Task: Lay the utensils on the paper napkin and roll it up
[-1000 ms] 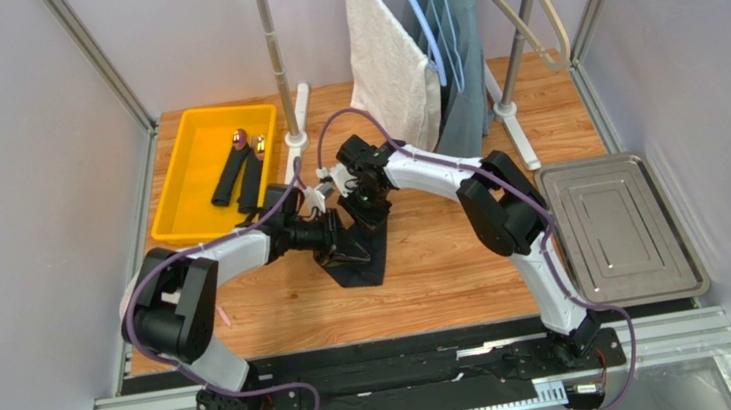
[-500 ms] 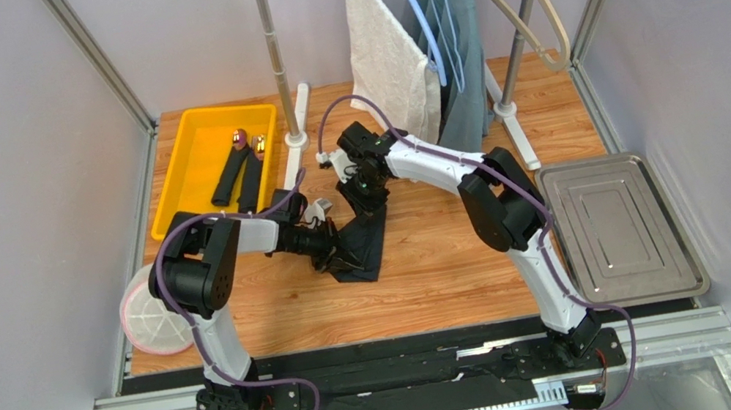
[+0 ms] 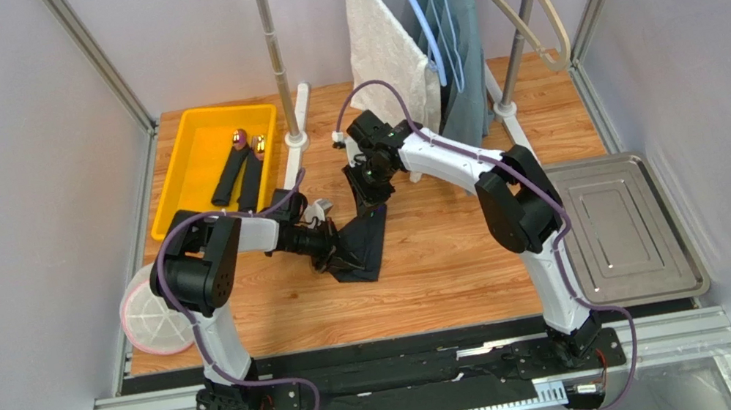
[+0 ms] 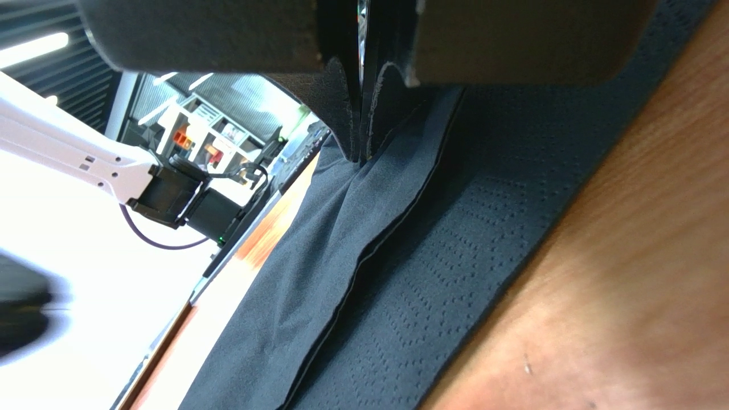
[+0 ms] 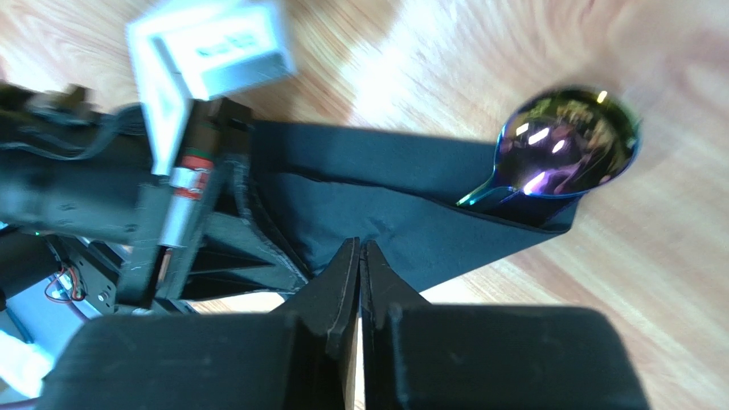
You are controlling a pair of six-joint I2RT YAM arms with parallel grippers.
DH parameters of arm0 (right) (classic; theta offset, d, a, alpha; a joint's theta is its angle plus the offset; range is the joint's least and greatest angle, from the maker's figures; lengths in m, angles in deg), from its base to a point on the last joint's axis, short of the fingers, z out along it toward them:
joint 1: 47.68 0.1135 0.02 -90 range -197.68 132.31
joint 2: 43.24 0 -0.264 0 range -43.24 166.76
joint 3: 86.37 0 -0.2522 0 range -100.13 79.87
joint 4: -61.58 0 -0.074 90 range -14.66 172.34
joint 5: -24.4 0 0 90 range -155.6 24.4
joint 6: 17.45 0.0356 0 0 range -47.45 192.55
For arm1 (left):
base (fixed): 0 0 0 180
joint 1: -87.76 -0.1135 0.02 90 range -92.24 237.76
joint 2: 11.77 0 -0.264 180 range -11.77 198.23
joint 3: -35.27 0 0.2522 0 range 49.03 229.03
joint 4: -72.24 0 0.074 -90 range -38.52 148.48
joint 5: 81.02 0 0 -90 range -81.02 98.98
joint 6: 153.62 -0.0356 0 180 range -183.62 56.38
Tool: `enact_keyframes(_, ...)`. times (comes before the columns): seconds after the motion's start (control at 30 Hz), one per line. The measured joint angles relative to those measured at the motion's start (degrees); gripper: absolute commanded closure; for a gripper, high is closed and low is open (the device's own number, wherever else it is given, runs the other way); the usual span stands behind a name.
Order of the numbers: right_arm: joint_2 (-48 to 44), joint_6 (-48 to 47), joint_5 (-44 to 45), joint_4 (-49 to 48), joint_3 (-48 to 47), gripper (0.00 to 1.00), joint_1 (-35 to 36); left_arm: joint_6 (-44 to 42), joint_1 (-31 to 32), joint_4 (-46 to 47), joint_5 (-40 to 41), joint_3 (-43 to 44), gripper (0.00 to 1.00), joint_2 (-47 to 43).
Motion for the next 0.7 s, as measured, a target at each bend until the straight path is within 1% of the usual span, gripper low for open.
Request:
enact_keyframes(0.17,0.74,1.46,0.46,0.02,2.97,0.97,0.46,0.96,0.04,0.44,-0.07,0.0,1.0,0.24)
enact_keyframes(0.37,3.74,1.53,1.14,-0.37,3.8,0.98,1.33,2.99,0.76,2.43,-0.57,0.0,1.0,1.01)
enact_keyframes(0.4,3.98,1.36,0.98,-0.57,3.89,0.99,1.36,3.43,1.01,2.8,-0.63,0.02,0.99,1.14)
enact_keyframes(0.5,3.98,0.35,1.03,-0.68,3.98,1.0,1.38,4.07,1.53,3.52,-0.59,0.02,0.87,1.22)
enact_keyframes(0.53,3.98,-0.17,0.98,-0.76,4.04,1.0,1.42,4.15,1.6,3.58,-0.46,0.0,0.76,1.16)
enact_keyframes(0.6,3.98,-1.38,0.72,-0.96,4.24,1.0,1.44,3.98,1.49,3.74,-0.2,-0.31,0.7,0.52)
enact_keyframes(0.7,3.93,-3.85,-0.22,-1.31,4.48,1.0,1.4,1.68,0.26,2.75,2.14,-1.75,0.58,-3.96)
